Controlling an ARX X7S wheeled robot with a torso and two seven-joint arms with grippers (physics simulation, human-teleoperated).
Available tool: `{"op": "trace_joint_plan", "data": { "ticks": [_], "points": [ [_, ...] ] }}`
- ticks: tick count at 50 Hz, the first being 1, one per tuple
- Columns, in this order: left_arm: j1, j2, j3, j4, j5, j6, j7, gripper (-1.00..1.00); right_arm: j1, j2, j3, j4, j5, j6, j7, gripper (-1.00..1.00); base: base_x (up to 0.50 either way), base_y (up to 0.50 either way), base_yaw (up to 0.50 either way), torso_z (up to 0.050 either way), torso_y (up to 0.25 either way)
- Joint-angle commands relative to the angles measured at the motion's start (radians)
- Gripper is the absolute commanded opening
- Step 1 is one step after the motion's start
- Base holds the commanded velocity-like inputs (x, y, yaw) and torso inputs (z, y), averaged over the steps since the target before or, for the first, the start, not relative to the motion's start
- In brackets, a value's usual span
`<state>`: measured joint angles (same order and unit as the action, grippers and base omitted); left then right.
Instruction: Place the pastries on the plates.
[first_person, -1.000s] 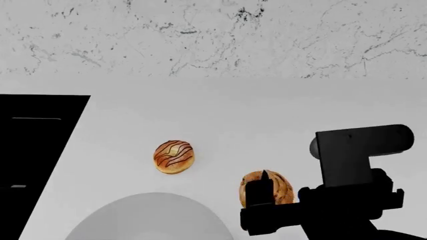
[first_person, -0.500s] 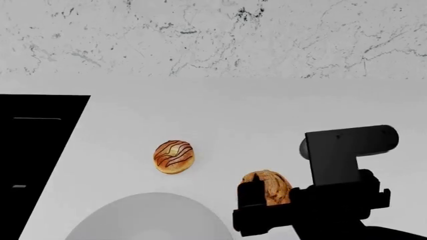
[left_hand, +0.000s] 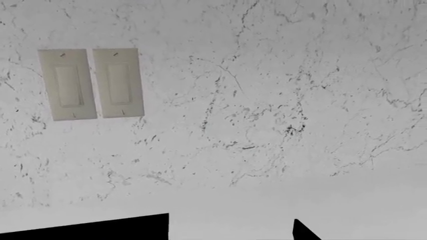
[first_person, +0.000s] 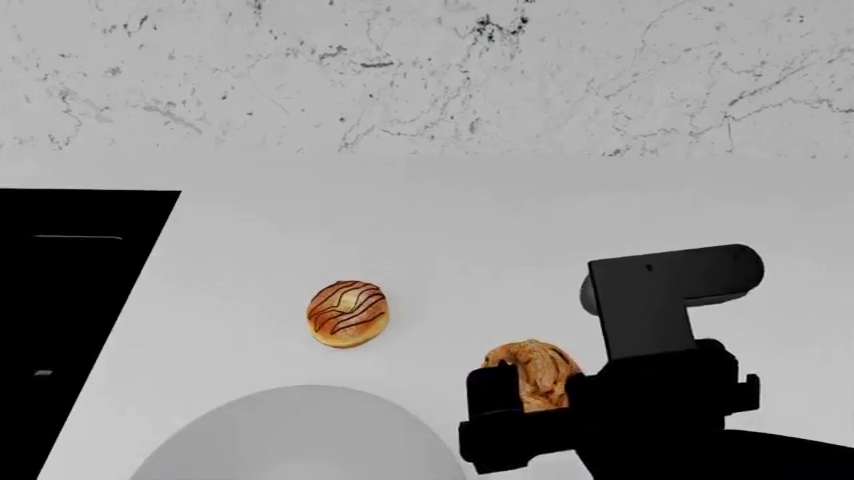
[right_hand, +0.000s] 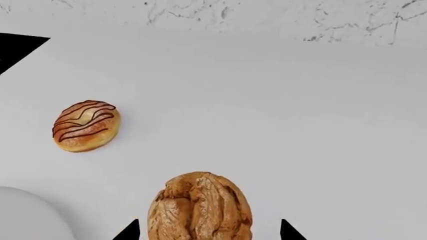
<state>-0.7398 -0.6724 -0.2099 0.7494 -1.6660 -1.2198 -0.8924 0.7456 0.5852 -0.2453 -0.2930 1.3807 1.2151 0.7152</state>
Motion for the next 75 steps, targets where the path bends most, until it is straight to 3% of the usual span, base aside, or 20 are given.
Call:
{"op": "trace_joint_plan", "data": {
  "ticks": [1, 70, 71, 75],
  "points": [
    [0.003, 0.007, 0.014, 0.009, -0.011, 0.013, -0.019, 1.0, 0.038, -0.003, -0.032, 0.051, -0.027, 0.005, -0.028, 1.0, 0.0, 0.0, 0.0, 0.0, 0.0],
    [0.026, -0.026, 0.029, 0.026, -0.068, 0.072, -0.059, 1.0, 0.033, -0.049, -0.198, 0.222, -0.183, -0.071, -0.166, 1.0, 0.0, 0.0, 0.0, 0.0, 0.0],
    [0.027, -0.027, 0.028, 0.027, -0.068, 0.072, -0.058, 1.0, 0.029, -0.048, -0.198, 0.22, -0.182, -0.071, -0.164, -1.0, 0.0, 0.0, 0.0, 0.0, 0.0],
    [0.029, -0.028, 0.027, 0.027, -0.069, 0.075, -0.058, 1.0, 0.026, -0.045, -0.192, 0.213, -0.17, -0.066, -0.157, -1.0, 0.0, 0.0, 0.0, 0.0, 0.0]
  ]
}}
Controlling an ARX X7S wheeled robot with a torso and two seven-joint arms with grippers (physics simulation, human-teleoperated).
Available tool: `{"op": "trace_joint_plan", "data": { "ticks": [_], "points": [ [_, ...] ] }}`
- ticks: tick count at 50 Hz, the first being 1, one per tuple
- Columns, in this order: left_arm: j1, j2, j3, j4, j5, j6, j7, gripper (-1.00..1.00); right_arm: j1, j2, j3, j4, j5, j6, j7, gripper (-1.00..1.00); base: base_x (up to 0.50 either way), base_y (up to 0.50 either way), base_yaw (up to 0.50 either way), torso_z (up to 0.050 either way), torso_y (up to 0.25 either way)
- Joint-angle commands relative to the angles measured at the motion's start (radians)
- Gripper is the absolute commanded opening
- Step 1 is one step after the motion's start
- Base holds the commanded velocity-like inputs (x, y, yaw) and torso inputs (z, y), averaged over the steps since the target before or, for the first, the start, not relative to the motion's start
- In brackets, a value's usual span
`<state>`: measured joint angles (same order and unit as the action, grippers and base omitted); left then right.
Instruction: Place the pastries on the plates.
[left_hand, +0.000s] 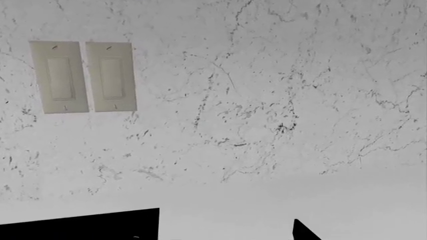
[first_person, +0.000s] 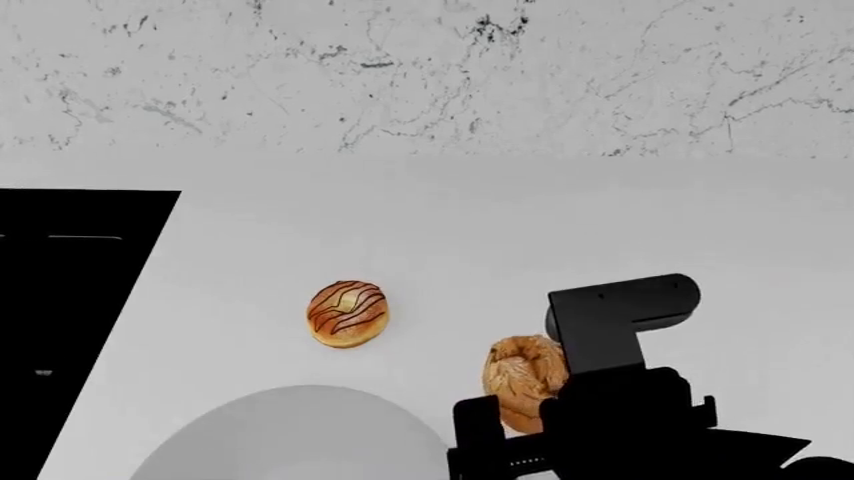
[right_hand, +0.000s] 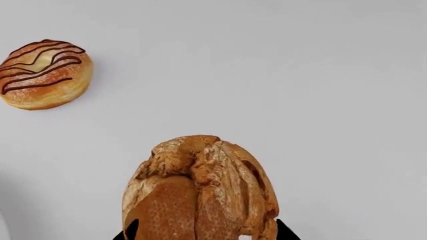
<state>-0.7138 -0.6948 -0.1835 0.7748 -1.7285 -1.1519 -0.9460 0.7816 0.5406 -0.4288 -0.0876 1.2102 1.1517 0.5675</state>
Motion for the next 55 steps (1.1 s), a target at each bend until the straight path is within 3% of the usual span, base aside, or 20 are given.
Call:
{"op": "trace_joint_plan", "data": {
  "ticks": [1, 10, 17, 27, 39, 45, 55],
  "points": [
    [0.003, -0.006, 0.001, 0.001, -0.006, 0.008, -0.004, 1.0, -0.011, 0.001, -0.007, 0.004, 0.004, -0.002, -0.007, -1.0, 0.0, 0.0, 0.0, 0.0, 0.0],
    [0.004, -0.004, 0.006, 0.002, 0.002, 0.012, -0.004, 1.0, -0.005, 0.03, 0.043, -0.085, 0.071, 0.015, 0.049, -1.0, 0.0, 0.0, 0.0, 0.0, 0.0],
    [0.001, 0.007, 0.02, -0.002, 0.029, 0.01, 0.005, 1.0, 0.029, 0.127, 0.137, -0.342, 0.301, 0.096, 0.216, -1.0, 0.0, 0.0, 0.0, 0.0, 0.0],
    [0.011, 0.042, 0.038, -0.01, 0.118, 0.011, 0.058, 1.0, 0.101, 0.194, 0.153, -0.504, 0.6, 0.111, 0.425, -1.0, 0.0, 0.0, 0.0, 0.0, 0.0],
    [0.001, 0.074, 0.075, -0.049, 0.246, 0.021, 0.161, 1.0, 0.117, 0.163, 0.08, -0.603, 0.719, 0.094, 0.493, -1.0, 0.0, 0.0, 0.0, 0.0, 0.0],
    [0.016, 0.081, 0.087, -0.052, 0.306, 0.033, 0.205, 1.0, 0.034, 0.115, 0.043, -0.651, 0.712, 0.091, 0.464, -1.0, 0.0, 0.0, 0.0, 0.0, 0.0],
    [0.026, 0.071, 0.078, -0.039, 0.273, 0.036, 0.176, 1.0, 0.013, 0.03, -0.016, -0.692, 0.73, 0.083, 0.44, -1.0, 0.0, 0.0, 0.0, 0.0, 0.0]
  ]
}}
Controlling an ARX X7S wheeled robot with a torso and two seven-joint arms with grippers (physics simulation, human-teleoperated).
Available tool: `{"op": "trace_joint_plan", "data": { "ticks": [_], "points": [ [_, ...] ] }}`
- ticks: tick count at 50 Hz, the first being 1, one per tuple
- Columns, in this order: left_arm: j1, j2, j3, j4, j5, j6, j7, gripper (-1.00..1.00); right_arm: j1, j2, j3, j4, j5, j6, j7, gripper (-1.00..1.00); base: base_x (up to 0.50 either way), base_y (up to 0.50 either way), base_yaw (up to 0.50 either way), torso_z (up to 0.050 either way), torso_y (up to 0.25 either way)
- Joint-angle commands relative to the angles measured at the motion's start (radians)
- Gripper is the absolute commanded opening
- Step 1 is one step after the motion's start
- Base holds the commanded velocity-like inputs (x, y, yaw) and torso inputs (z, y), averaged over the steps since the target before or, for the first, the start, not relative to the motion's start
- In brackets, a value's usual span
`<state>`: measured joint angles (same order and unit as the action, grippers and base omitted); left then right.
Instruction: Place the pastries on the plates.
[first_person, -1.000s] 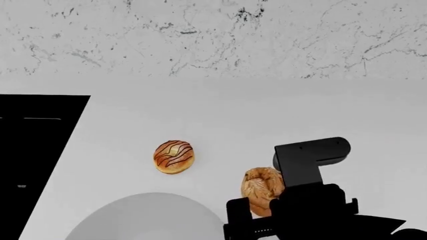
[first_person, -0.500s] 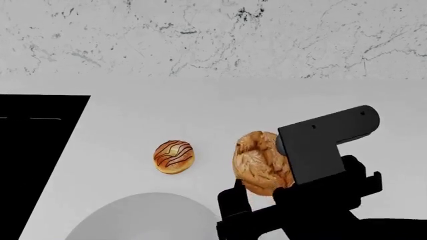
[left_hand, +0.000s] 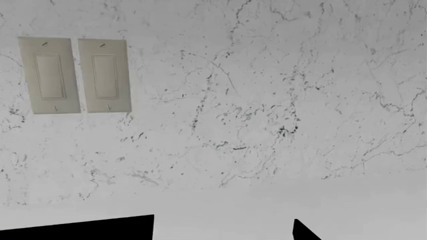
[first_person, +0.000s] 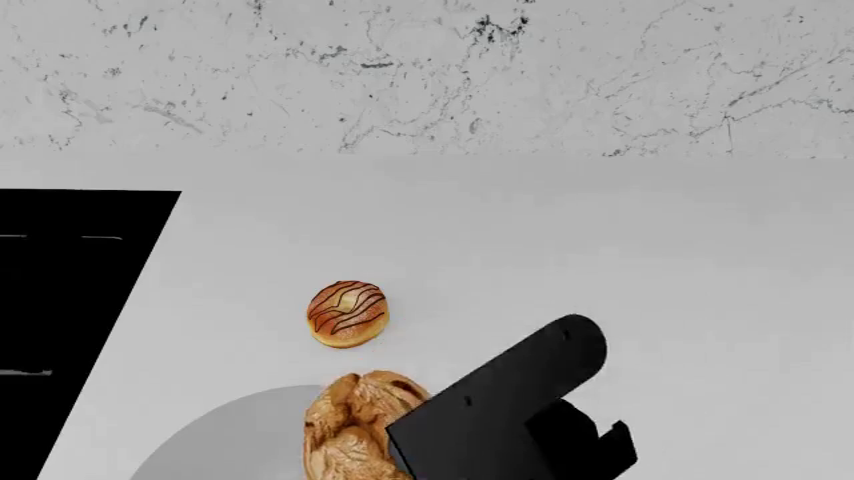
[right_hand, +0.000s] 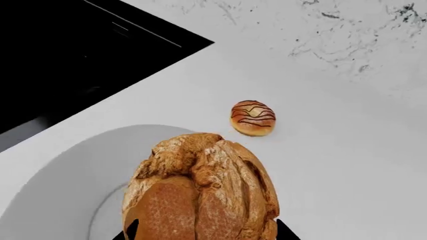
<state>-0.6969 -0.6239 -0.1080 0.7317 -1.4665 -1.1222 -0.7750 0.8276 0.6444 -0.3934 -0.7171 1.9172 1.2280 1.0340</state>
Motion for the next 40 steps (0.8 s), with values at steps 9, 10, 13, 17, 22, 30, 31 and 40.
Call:
{"op": "trace_joint_plan", "data": {
  "ticks": [9, 10, 13, 17, 22, 30, 31, 40],
  "points": [
    [0.011, -0.017, -0.008, 0.017, -0.038, 0.007, -0.033, 1.0, -0.088, -0.119, -0.06, -0.042, -0.083, 0.035, -0.108, -1.0, 0.0, 0.0, 0.0, 0.0, 0.0],
    [0.01, -0.018, -0.008, 0.017, -0.043, 0.007, -0.035, 1.0, -0.093, -0.124, -0.063, -0.04, -0.092, 0.037, -0.113, -1.0, 0.0, 0.0, 0.0, 0.0, 0.0],
    [0.017, -0.025, -0.016, 0.02, -0.054, 0.01, -0.039, 1.0, -0.097, -0.122, -0.065, -0.034, -0.103, 0.04, -0.122, -1.0, 0.0, 0.0, 0.0, 0.0, 0.0],
    [0.021, -0.03, -0.019, 0.021, -0.066, 0.013, -0.047, 1.0, -0.112, -0.123, -0.061, -0.012, -0.155, 0.048, -0.155, -1.0, 0.0, 0.0, 0.0, 0.0, 0.0],
    [0.015, -0.037, -0.018, 0.019, -0.082, 0.014, -0.055, 1.0, -0.141, -0.128, -0.06, 0.038, -0.275, 0.058, -0.239, -1.0, 0.0, 0.0, 0.0, 0.0, 0.0],
    [0.014, -0.043, -0.016, 0.018, -0.094, 0.019, -0.06, 1.0, -0.156, -0.134, -0.092, 0.117, -0.38, 0.063, -0.302, -1.0, 0.0, 0.0, 0.0, 0.0, 0.0],
    [0.014, -0.043, -0.016, 0.018, -0.094, 0.019, -0.061, 1.0, -0.159, -0.134, -0.095, 0.119, -0.387, 0.062, -0.307, -1.0, 0.0, 0.0, 0.0, 0.0, 0.0],
    [0.016, -0.04, -0.009, 0.018, -0.094, 0.026, -0.064, 1.0, -0.165, -0.13, -0.112, 0.113, -0.384, 0.063, -0.314, -1.0, 0.0, 0.0, 0.0, 0.0, 0.0]
  ]
}}
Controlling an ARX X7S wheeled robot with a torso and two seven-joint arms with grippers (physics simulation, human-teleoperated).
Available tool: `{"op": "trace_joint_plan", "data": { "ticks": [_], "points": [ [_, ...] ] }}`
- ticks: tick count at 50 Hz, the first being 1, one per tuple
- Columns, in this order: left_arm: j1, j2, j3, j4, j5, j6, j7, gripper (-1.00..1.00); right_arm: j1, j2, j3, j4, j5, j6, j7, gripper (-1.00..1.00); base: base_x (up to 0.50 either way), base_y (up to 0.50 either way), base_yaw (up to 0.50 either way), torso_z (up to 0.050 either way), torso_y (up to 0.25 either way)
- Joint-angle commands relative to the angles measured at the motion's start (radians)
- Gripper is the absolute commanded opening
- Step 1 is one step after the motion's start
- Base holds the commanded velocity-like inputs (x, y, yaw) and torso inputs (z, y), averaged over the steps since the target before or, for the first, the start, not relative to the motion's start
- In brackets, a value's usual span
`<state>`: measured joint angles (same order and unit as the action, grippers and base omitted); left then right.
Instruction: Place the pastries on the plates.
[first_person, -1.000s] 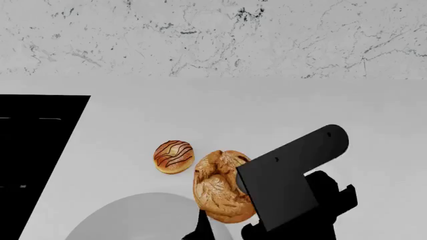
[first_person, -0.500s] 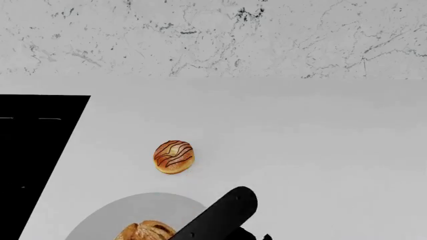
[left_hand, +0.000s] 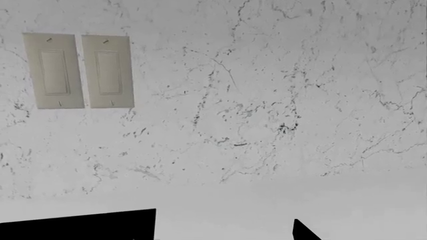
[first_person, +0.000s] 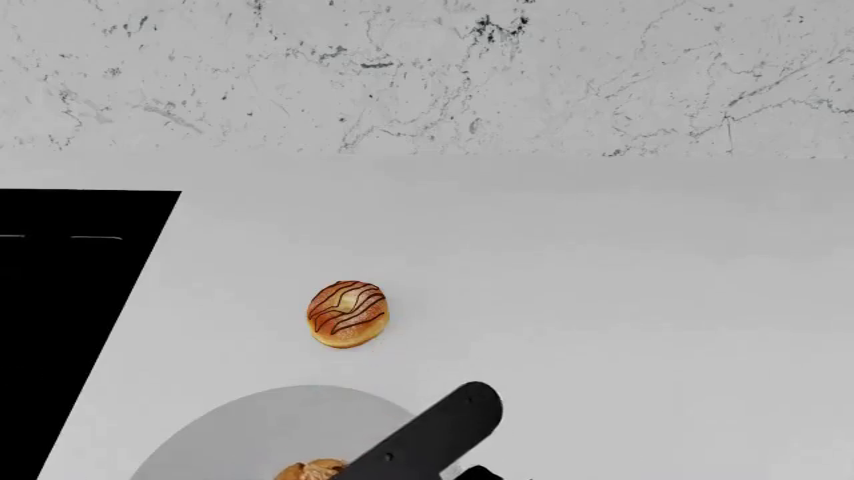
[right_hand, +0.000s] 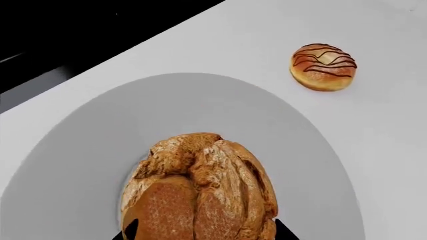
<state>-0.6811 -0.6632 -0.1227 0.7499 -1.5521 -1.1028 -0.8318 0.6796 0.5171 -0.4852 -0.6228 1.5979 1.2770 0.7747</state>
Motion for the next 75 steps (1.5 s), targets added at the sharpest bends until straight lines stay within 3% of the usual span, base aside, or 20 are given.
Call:
{"op": "trace_joint_plan", "data": {
  "ticks": [1, 2, 14, 21, 27, 32, 41, 45, 50, 55, 62, 69, 75],
  "points": [
    [0.0, -0.001, 0.007, -0.001, -0.008, 0.008, -0.008, 1.0, -0.015, -0.002, -0.02, 0.017, -0.061, 0.014, -0.054, -1.0, 0.0, 0.0, 0.0, 0.0, 0.0],
    [0.001, -0.001, 0.007, 0.0, -0.008, 0.008, -0.008, 1.0, -0.012, -0.001, -0.021, 0.014, -0.053, 0.015, -0.047, 1.0, 0.0, 0.0, 0.0, 0.0, 0.0],
    [-0.001, 0.0, 0.016, 0.004, -0.013, 0.017, -0.02, 1.0, 0.015, 0.011, -0.017, -0.012, 0.021, 0.009, 0.005, 1.0, 0.0, 0.0, 0.0, 0.0, 0.0],
    [0.008, 0.001, 0.018, 0.005, -0.005, 0.022, -0.015, 1.0, 0.09, 0.034, -0.003, -0.081, 0.194, -0.032, 0.15, 1.0, 0.0, 0.0, 0.0, 0.0, 0.0],
    [0.002, 0.001, 0.021, 0.0, -0.001, 0.026, -0.011, 1.0, 0.275, 0.079, -0.008, -0.187, 0.473, -0.155, 0.359, 1.0, 0.0, 0.0, 0.0, 0.0, 0.0],
    [-0.001, 0.006, 0.032, -0.007, 0.013, 0.027, 0.002, 1.0, 0.397, 0.103, -0.002, -0.248, 0.581, -0.224, 0.456, 1.0, 0.0, 0.0, 0.0, 0.0, 0.0],
    [-0.097, 0.057, 0.162, -0.104, 0.132, -0.018, 0.095, 1.0, 0.425, 0.26, 0.222, -0.187, 0.514, -0.272, 0.43, 1.0, 0.0, 0.0, 0.0, 0.0, 0.0],
    [-0.211, 0.123, 0.259, -0.334, 0.242, -0.025, 0.185, 1.0, 0.365, 0.314, 0.328, -0.156, 0.459, -0.294, 0.388, 1.0, 0.0, 0.0, 0.0, 0.0, 0.0],
    [-0.349, 0.204, 0.434, -0.635, 0.461, 0.047, 0.38, 1.0, 0.286, 0.314, 0.371, -0.157, 0.386, -0.284, 0.336, 1.0, 0.0, 0.0, 0.0, 0.0, 0.0],
    [-0.447, 0.285, 0.55, -0.889, 0.537, 0.058, 0.532, 1.0, 0.251, 0.309, 0.391, -0.149, 0.334, -0.278, 0.303, 1.0, 0.0, 0.0, 0.0, 0.0, 0.0],
    [-0.571, 0.412, 0.659, -1.256, 0.641, 0.113, 0.681, 1.0, 0.189, 0.315, 0.429, -0.161, 0.286, -0.283, 0.276, 1.0, 0.0, 0.0, 0.0, 0.0, 0.0],
    [-0.688, 0.565, 0.772, -1.719, 0.79, 0.304, 0.874, 1.0, 0.096, 0.322, 0.474, -0.18, 0.251, -0.298, 0.258, 1.0, 0.0, 0.0, 0.0, 0.0, 0.0],
    [-0.699, 0.64, 0.802, -1.886, 0.827, 0.393, 0.928, 1.0, 0.086, 0.327, 0.474, -0.191, 0.267, -0.305, 0.268, 1.0, 0.0, 0.0, 0.0, 0.0, 0.0]
  ]
}}
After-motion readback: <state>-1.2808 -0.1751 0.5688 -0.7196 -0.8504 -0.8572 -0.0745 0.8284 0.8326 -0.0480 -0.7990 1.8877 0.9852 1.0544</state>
